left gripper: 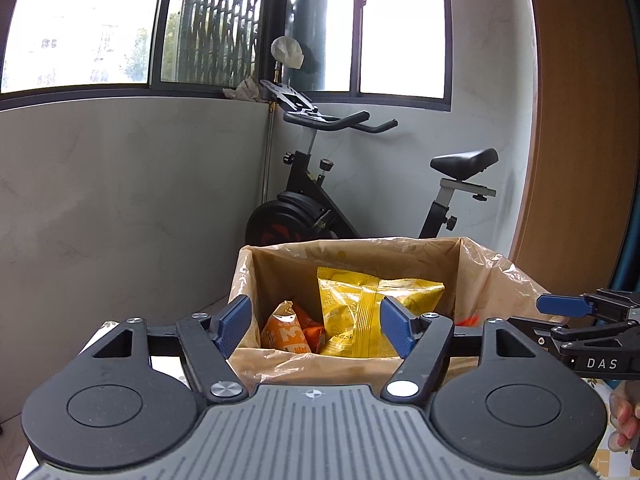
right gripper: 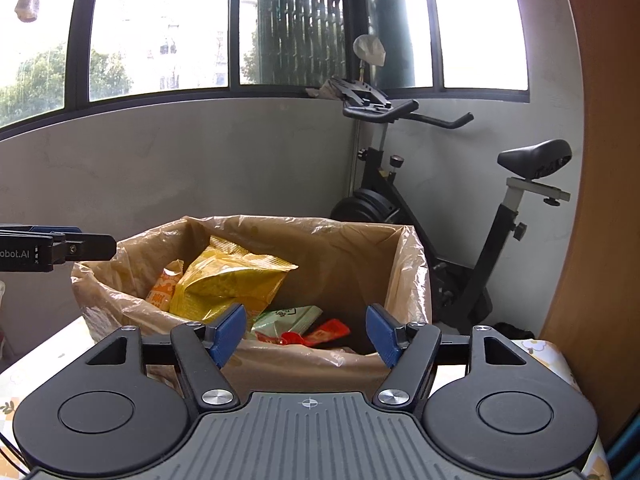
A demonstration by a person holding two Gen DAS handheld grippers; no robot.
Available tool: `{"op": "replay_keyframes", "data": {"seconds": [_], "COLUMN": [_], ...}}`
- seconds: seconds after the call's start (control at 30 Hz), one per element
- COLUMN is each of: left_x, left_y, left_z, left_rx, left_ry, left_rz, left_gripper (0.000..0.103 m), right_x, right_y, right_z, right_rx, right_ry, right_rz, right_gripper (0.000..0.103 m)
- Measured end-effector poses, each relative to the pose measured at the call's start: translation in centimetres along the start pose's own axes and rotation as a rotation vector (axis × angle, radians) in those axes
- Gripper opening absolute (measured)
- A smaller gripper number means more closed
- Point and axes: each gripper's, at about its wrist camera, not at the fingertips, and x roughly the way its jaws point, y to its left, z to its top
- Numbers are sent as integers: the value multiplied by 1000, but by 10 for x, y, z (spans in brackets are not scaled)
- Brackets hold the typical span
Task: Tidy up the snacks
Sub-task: 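Open both grippers to drop the peanut and red packets into the box, then lower the left gripper to the gold tofu packet while the right gripper reaches the blue-dotted white packet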
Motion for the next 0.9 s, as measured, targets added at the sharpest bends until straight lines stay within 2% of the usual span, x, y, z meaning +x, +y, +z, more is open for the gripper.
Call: {"op": "replay_keyframes", "data": {"seconds": [0.3, 0.5, 0.9], "left_x": [-28, -42, -28], "left_y": [13, 24, 55], "left_z": [-12, -28, -85], "left_rx": [-12, -34, -91], "left_ry": [-12, -16, 122], "left_rz": [-10, 5, 56], "left_gripper": [74, 74, 74], "right_x": [-33, -40, -6], "right_y": [3, 8, 25], "right_z": [-15, -37, -93], "right_rx": [7, 20, 42], "right_ry": [-42, -10, 133], "right_rz": [1, 12, 40], "right_gripper": [64, 64, 63]}}
